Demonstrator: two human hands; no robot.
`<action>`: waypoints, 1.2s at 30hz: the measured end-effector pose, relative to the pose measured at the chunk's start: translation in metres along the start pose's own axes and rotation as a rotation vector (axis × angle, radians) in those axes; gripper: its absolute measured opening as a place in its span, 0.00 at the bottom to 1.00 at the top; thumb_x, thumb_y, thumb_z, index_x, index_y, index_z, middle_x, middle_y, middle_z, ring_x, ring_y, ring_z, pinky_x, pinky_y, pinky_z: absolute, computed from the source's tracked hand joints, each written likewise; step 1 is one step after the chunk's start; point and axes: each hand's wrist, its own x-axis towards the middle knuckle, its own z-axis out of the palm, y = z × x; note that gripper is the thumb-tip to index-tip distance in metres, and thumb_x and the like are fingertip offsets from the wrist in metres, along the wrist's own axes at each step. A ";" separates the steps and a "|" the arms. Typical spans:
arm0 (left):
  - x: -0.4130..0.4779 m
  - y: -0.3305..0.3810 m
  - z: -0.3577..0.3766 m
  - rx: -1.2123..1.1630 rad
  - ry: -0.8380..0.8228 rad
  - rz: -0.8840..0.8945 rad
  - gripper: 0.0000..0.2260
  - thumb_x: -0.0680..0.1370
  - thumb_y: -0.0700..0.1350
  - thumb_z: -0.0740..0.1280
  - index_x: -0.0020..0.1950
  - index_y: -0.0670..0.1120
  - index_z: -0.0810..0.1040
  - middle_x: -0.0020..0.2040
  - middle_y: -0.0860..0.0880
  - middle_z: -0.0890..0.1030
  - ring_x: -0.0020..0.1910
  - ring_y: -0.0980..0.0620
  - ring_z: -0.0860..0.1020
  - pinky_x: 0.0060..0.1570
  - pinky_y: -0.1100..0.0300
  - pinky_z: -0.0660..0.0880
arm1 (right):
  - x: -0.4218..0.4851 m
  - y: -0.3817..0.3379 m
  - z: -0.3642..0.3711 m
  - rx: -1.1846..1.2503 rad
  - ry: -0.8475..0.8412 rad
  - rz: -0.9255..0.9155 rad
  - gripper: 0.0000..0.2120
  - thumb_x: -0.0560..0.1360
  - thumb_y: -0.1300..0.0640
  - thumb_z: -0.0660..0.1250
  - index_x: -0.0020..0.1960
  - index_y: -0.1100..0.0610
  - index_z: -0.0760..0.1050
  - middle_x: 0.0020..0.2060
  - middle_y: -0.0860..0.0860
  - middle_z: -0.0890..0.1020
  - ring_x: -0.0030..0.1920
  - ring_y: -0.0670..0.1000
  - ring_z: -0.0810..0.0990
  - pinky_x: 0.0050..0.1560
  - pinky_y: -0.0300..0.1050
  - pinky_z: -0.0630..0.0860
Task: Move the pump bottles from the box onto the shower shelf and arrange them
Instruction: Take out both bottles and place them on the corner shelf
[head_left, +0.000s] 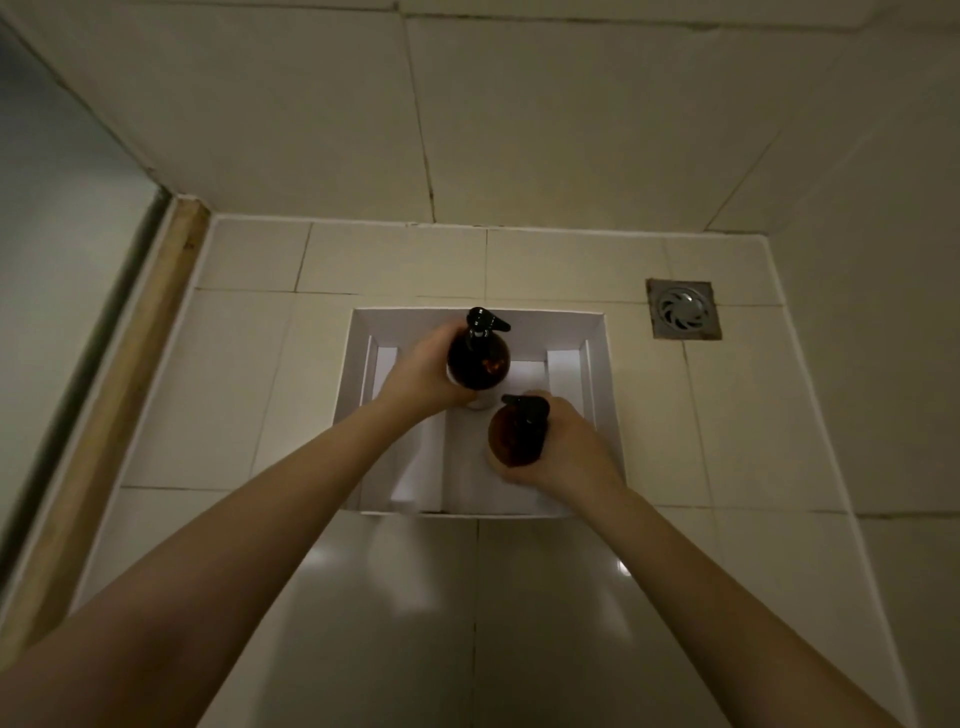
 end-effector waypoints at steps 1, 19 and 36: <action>0.000 0.001 0.001 -0.026 -0.005 -0.002 0.31 0.64 0.51 0.76 0.64 0.49 0.71 0.60 0.51 0.77 0.60 0.53 0.74 0.59 0.56 0.73 | 0.001 0.001 0.000 0.015 -0.011 -0.002 0.38 0.56 0.45 0.79 0.61 0.40 0.64 0.57 0.44 0.74 0.56 0.48 0.76 0.56 0.47 0.76; -0.033 0.036 -0.056 -0.405 0.258 -0.126 0.34 0.59 0.47 0.81 0.62 0.48 0.72 0.58 0.52 0.78 0.57 0.59 0.75 0.57 0.63 0.71 | -0.010 -0.026 -0.050 0.374 0.030 -0.069 0.37 0.53 0.54 0.81 0.58 0.46 0.70 0.52 0.41 0.78 0.56 0.45 0.77 0.57 0.44 0.75; -0.068 0.060 -0.164 -0.462 0.434 -0.053 0.32 0.60 0.41 0.79 0.61 0.47 0.73 0.58 0.51 0.78 0.57 0.55 0.77 0.52 0.61 0.78 | 0.012 -0.121 -0.136 0.440 0.099 -0.252 0.34 0.52 0.51 0.80 0.53 0.35 0.70 0.52 0.37 0.75 0.53 0.41 0.74 0.46 0.39 0.73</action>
